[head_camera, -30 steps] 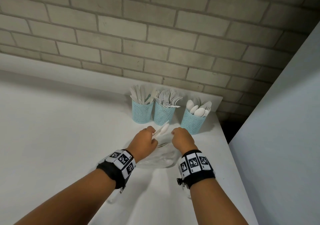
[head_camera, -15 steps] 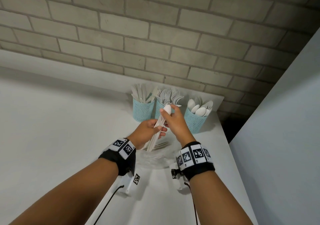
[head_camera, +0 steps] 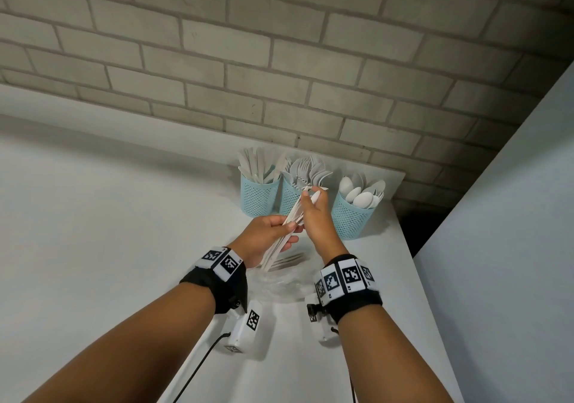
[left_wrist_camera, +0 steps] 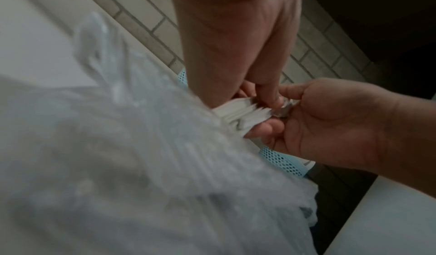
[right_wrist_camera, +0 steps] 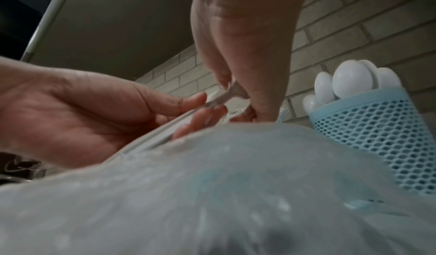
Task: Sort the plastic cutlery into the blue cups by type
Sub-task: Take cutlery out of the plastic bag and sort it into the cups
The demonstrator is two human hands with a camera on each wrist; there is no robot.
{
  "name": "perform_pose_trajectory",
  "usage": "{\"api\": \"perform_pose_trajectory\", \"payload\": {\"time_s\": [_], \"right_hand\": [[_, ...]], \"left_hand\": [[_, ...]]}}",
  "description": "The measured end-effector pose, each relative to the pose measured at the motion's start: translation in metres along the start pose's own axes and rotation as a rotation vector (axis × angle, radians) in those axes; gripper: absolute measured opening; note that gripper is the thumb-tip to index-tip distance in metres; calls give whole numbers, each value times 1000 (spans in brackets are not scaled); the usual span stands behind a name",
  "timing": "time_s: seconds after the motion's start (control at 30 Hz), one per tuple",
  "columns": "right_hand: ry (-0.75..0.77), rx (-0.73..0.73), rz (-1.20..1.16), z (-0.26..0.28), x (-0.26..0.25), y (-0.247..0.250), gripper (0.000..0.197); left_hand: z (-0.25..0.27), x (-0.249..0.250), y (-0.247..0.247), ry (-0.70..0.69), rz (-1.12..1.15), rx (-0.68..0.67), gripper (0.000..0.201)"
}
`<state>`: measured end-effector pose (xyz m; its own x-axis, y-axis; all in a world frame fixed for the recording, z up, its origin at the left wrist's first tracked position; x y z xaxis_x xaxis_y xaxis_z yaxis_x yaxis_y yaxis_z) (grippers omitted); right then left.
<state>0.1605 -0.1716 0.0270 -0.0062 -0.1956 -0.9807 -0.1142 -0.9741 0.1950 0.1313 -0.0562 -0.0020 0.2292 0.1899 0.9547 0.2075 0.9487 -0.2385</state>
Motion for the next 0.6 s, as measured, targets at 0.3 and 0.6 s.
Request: {"api": "perform_pose_trajectory", "payload": {"time_s": [0.3, 0.6], "right_hand": [[48, 167, 72, -20, 8, 17, 33], [555, 838, 136, -15, -68, 88, 40]], "left_hand": [[-3, -1, 3, 50, 95, 61, 24], [-6, 6, 0, 47, 32, 130, 29]]}}
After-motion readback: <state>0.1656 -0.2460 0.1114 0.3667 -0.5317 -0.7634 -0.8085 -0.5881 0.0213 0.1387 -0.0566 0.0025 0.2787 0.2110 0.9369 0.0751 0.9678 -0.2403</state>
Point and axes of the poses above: each hand's wrist, its own z-axis away from the middle knuckle, its own y-axis out of the back of the hand, x = y × z, the point moved 3 cm from there along -z, towards the middle knuckle, and after that the axes turned 1 degree about x, right-handed, at the moved point
